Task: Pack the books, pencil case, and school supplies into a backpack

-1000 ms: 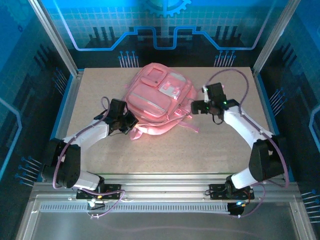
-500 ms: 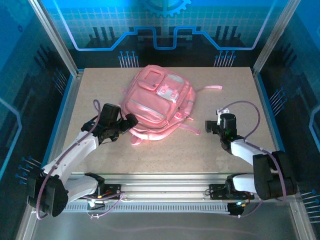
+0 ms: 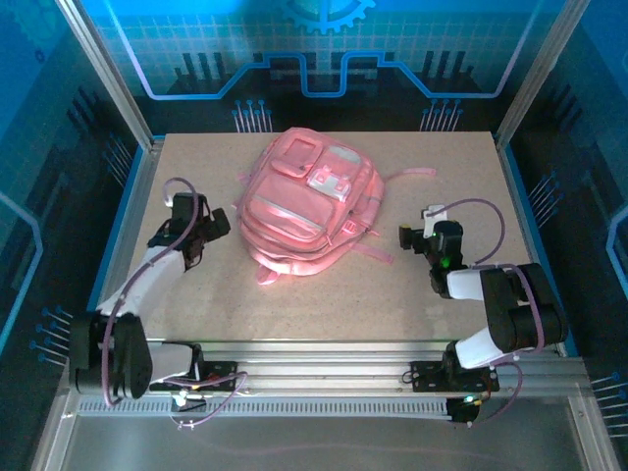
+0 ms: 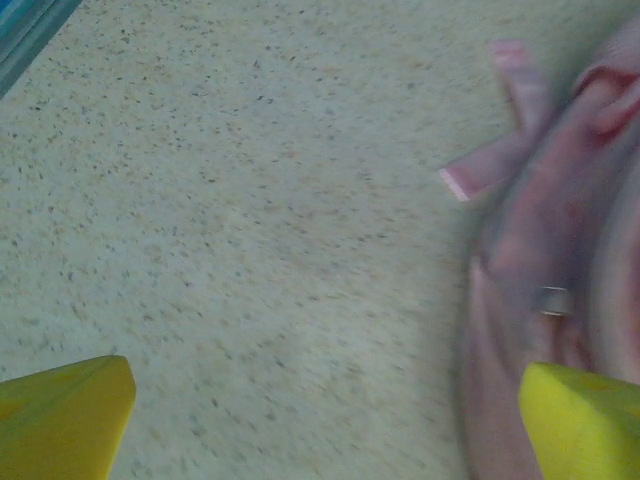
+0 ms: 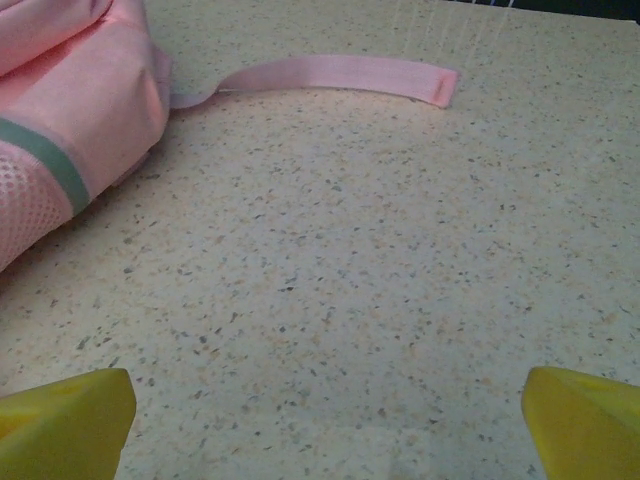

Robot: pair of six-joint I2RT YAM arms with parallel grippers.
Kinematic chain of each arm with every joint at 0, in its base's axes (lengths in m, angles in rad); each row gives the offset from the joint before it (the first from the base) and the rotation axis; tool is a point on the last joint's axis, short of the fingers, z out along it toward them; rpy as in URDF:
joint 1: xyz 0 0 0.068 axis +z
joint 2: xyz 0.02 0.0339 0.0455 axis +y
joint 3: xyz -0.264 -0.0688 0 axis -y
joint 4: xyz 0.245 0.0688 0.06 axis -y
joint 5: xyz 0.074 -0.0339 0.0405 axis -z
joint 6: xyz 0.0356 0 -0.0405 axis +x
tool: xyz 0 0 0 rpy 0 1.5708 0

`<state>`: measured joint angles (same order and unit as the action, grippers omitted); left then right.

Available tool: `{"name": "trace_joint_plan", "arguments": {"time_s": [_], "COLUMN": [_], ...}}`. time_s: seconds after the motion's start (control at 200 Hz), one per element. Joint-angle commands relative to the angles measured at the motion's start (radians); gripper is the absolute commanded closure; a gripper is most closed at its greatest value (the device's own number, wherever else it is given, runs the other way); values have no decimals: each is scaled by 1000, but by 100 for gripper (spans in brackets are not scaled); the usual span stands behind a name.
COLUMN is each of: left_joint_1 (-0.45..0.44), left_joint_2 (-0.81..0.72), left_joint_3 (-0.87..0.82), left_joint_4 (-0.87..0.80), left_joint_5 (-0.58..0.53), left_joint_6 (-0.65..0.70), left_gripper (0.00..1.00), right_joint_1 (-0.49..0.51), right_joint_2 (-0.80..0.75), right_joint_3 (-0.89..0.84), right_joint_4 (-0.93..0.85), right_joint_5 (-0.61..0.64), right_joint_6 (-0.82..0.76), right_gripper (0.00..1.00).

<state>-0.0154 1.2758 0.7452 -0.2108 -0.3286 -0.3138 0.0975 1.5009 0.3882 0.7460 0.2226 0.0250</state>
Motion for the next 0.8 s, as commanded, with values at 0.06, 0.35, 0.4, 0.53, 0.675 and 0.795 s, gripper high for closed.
{"name": "trace_joint_plan", "arguments": {"time_s": [0.06,0.35,0.4,0.53,0.675,0.795], "left_joint_1": [21,63,54,28,23,15], "left_joint_2": [110,160,166,286,273,272], "left_joint_3": [-98,-329,-374,-498,-470,-458], "left_joint_4": [359,952,1038,1399,1330,1306], "left_joint_5": [-18,130,173,112,104,83], "left_joint_6": [212,199,231,250,248,253], "left_gripper": [1,1,1,1,1,1], "right_joint_1": [-13,-13,-13,-13,-13,-14], "right_joint_2": [3,2,2,2,2,2], "right_joint_3": [28,30,28,29,29,32], "right_joint_4": [38,35,35,35,35,30], "right_joint_5": [-24,-25,-25,-25,-25,-26], "right_joint_6": [-3,-3,-2,-2,-3,-3], "right_gripper": [0,0,0,0,0,0]}}
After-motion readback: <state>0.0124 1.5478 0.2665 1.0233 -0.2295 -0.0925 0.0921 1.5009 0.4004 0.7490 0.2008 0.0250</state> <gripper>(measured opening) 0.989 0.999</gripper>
